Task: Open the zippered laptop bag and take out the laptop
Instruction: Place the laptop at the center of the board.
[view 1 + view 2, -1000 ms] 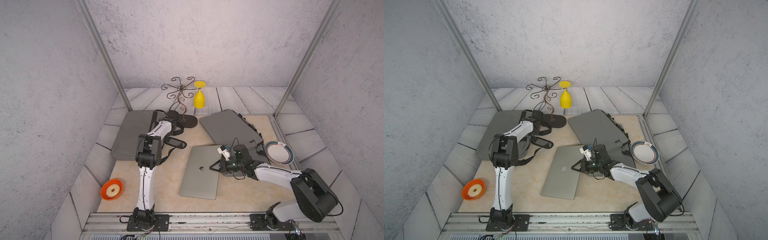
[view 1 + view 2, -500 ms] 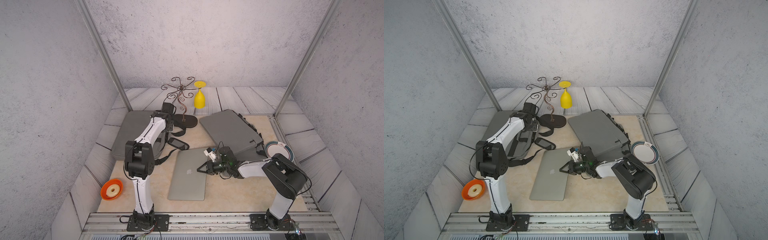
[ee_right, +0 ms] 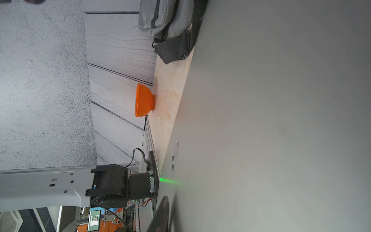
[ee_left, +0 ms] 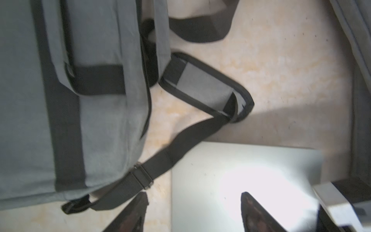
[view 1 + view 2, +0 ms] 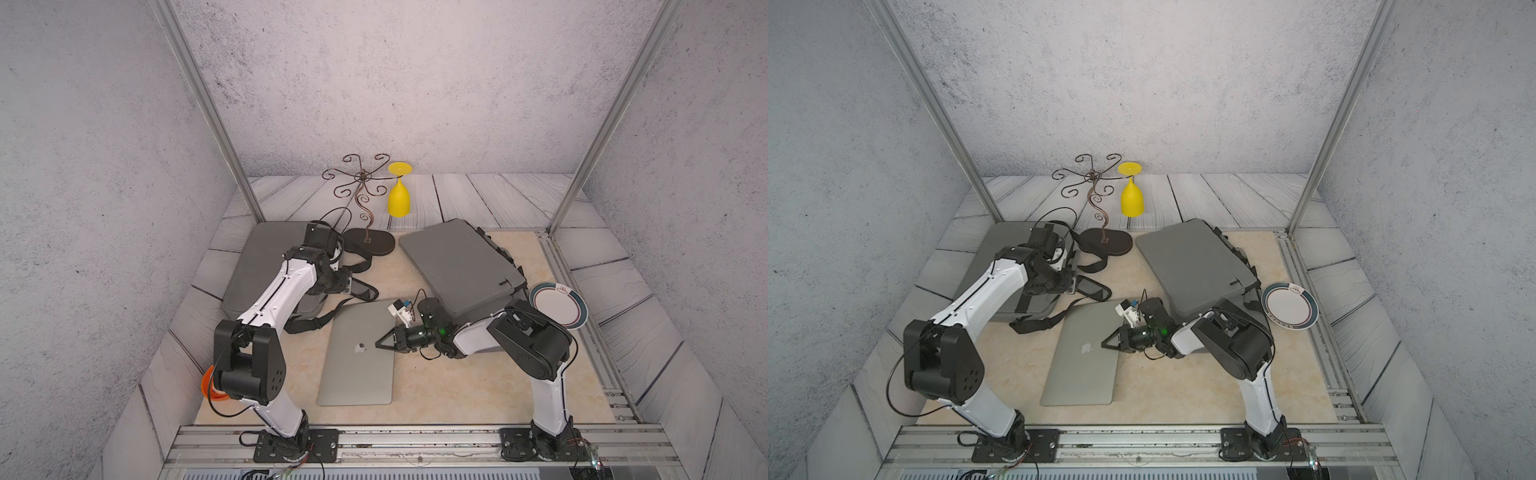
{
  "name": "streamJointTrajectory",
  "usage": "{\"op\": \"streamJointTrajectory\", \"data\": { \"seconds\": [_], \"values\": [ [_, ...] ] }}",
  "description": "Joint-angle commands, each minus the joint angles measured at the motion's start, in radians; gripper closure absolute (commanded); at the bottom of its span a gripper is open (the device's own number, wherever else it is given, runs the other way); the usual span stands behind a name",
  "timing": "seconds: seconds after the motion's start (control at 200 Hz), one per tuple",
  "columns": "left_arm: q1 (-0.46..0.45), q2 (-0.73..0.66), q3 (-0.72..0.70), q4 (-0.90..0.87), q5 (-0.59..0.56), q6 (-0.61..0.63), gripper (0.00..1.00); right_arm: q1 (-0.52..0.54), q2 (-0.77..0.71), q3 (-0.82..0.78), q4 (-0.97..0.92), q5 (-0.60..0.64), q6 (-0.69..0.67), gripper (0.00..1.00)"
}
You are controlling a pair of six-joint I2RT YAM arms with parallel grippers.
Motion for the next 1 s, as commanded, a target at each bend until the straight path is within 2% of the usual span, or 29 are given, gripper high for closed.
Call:
{"op": "streamJointTrajectory", "data": {
  "seconds": [0.0, 0.165, 0.405, 0.54, 0.691, 0.991],
  "values": [
    [-0.002, -0.056, -0.061, -0.003, 0.092, -0.031, 0.25, 0.022, 0.041, 0.044, 0.111, -0.013, -0.024, 0.93],
    [0.001, -0.114, -0.132, -0.011, 0.112, -0.038, 0.25, 0.031, 0.066, 0.078, 0.072, -0.012, -0.046, 0.78],
    [0.005, -0.142, -0.152, -0.006, 0.121, -0.052, 0.24, 0.049, 0.114, 0.114, 0.098, -0.009, -0.011, 0.76],
    [0.005, -0.145, -0.155, -0.009, 0.125, -0.051, 0.24, 0.061, 0.145, 0.120, 0.144, 0.005, 0.025, 0.71],
    [0.005, -0.144, -0.183, 0.004, 0.166, -0.060, 0.24, 0.075, 0.152, 0.130, 0.093, 0.029, -0.008, 0.65],
    [0.005, -0.109, -0.208, 0.043, 0.234, -0.078, 0.24, 0.104, 0.206, 0.170, 0.091, 0.047, -0.009, 0.63]
  ]
}}
